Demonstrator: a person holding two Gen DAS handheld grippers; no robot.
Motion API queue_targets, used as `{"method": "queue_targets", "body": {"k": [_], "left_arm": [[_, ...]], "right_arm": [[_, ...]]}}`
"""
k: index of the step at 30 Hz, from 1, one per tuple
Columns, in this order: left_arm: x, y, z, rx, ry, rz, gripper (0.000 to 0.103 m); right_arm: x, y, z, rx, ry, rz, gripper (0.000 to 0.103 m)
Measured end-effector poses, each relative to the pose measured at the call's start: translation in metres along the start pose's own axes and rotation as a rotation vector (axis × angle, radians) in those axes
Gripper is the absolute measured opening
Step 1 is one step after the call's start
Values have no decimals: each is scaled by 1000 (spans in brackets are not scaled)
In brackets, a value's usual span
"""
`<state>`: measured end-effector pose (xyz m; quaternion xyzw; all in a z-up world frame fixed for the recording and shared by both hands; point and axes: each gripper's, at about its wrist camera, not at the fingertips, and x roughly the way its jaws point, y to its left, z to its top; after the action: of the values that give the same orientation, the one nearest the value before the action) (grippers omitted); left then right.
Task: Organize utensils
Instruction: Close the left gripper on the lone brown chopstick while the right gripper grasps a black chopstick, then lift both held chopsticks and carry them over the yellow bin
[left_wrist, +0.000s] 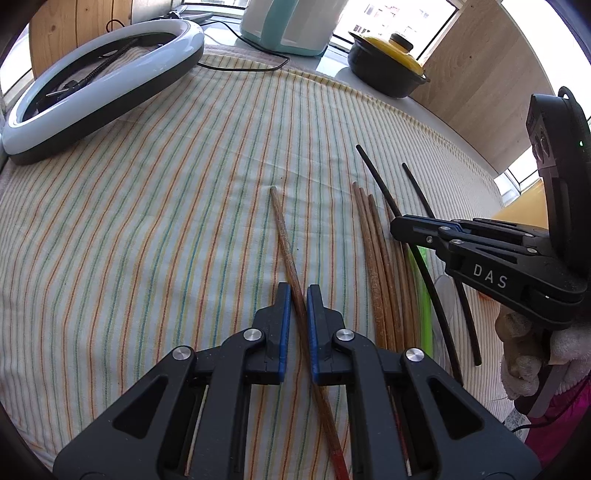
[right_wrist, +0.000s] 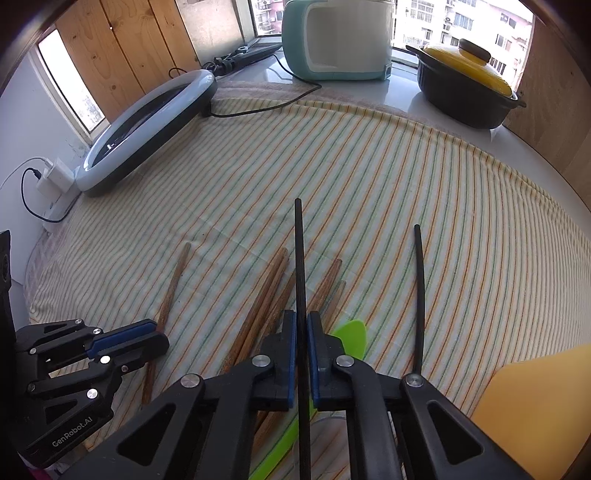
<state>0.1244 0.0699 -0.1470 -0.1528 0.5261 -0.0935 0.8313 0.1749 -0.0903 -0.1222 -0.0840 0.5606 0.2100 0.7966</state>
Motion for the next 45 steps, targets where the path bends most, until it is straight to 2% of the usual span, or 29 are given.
{"method": "queue_targets", "body": {"k": [5, 12, 20, 25, 33, 39, 45], "left_arm": [[-2, 2, 1, -11, 3, -8, 6], [-19, 4, 1, -19, -40, -23, 6], [-54, -12, 3, 18, -142, -43, 4], [-81, -24, 5, 32, -211, -86, 4], [-116, -47, 6, 84, -306, -130, 4], [-136, -69, 6, 143, -366, -137, 4], [-152, -82, 11, 149, -409, -178, 4]], "right_arm": [[-12, -6, -3, 28, -31, 17, 3], [-41, -6, -8, 31, -98, 52, 3], [-78, -6, -27, 44, -190, 118, 3], [-105, -8, -42, 49, -269, 148, 3], [-146, -8, -59, 47, -394, 158, 3], [-179, -7, -60, 32, -491, 120, 3], [-212, -15, -59, 47, -566, 114, 3]]}}
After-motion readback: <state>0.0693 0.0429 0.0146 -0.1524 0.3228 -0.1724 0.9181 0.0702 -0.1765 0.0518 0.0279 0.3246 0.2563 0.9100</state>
